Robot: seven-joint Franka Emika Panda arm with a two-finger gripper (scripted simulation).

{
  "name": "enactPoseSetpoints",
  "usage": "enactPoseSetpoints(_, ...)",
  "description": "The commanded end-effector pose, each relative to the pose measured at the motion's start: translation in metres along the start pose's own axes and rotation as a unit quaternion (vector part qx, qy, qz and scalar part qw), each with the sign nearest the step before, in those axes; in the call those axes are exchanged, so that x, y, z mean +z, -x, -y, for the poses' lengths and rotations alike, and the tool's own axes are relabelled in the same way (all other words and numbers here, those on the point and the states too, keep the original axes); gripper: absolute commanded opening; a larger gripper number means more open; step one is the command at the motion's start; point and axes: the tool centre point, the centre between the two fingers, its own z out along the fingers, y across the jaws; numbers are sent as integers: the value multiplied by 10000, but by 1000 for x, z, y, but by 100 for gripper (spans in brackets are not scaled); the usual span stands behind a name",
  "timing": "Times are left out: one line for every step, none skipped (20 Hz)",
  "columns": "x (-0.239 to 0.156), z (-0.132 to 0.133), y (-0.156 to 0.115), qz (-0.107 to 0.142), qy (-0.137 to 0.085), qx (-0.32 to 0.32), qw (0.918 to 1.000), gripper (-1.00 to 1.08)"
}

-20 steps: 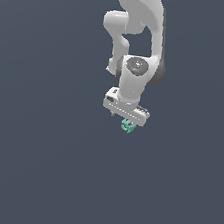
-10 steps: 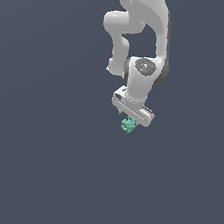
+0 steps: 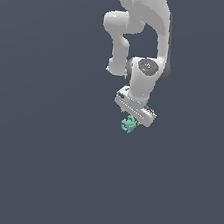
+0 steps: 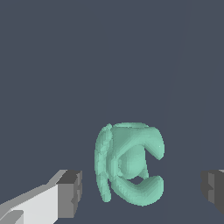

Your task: Pick up the object and move it to a goal position.

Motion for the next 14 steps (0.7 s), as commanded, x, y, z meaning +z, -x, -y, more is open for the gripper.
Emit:
enactPoseSetpoints(0,0,0,0,0,0,10000,100)
enactPoseSetpoints(0,0,0,0,0,0,10000,100)
enactPoseSetpoints(1,0,0,0,0,0,10000,100)
enactPoseSetpoints(3,0,0,0,0,0,10000,100)
enactPoseSetpoints(5,0,0,0,0,4,10000,100)
enactPoseSetpoints(8,0,0,0,0,4,10000,100)
enactPoseSetpoints(12,0,1,0,0,4,10000,100)
enactPoseSetpoints(16,0,1,-1,0,7,10000,100)
enactPoseSetpoints(21,-1,1,-1,0,10,10000,100)
enactPoseSetpoints(26,-1,1,-1,0,10,10000,100)
enactPoseSetpoints(32,-1,1,-2,-1,15,10000,100)
enactPoseSetpoints(36,-1,1,-2,-1,15,10000,100)
enactPoseSetpoints(40,-1,1,-2,-1,18,10000,100)
enactPoseSetpoints(43,-1,1,-2,-1,18,10000,100)
